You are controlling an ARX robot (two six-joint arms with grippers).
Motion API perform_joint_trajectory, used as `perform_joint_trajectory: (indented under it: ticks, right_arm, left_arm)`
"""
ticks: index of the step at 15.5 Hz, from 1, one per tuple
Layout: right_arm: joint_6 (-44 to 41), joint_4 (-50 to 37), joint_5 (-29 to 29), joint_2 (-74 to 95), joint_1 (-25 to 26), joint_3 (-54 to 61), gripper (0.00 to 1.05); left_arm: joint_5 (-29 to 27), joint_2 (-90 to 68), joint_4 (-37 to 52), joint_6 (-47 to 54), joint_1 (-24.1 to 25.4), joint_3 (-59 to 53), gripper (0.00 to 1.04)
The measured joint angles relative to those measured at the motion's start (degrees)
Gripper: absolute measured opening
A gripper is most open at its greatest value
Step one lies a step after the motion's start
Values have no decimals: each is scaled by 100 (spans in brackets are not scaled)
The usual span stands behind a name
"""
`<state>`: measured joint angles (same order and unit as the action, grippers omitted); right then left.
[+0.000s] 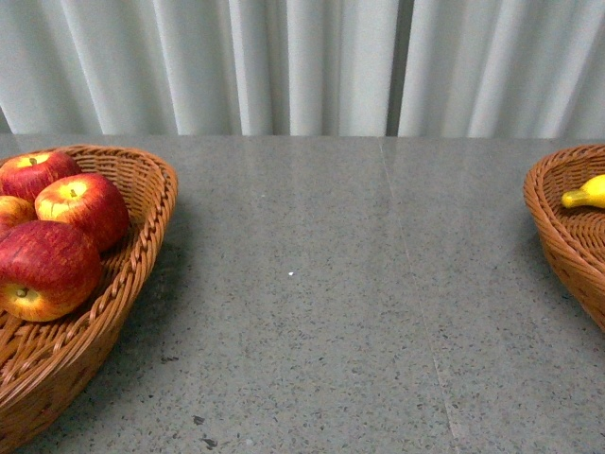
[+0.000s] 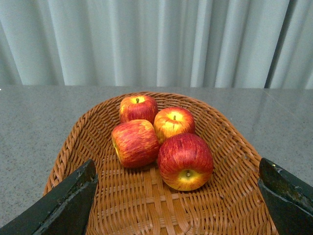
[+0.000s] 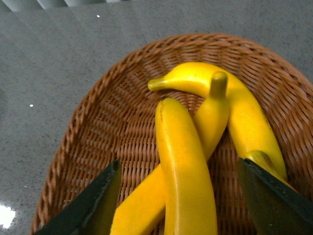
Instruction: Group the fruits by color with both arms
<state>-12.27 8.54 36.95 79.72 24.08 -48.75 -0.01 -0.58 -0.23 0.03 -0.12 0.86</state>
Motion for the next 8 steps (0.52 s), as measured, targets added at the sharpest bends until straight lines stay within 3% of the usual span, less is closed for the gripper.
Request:
perform_joint_trajectory:
  ticks: [3, 5, 6, 7, 8]
  right_arm:
    - [256, -284, 501, -584, -210, -90, 100]
    - [868, -1038, 546, -1091, -555, -286, 97]
    - [994, -2000, -579, -1565, -881, 131, 87]
    - [1069, -2210, -1613, -2356, -1200, 745, 74]
    - [1102, -1976, -2212, -3130, -1283, 1276, 61]
  left_arm:
    - [-2, 0, 0, 0, 0, 0, 98]
    - [0, 0, 0, 0, 0, 0, 98]
    - [-2, 0, 2, 0, 0, 0, 98]
    - [0, 0, 0, 0, 0, 0, 98]
    - [0, 0, 2, 0, 0, 0, 98]
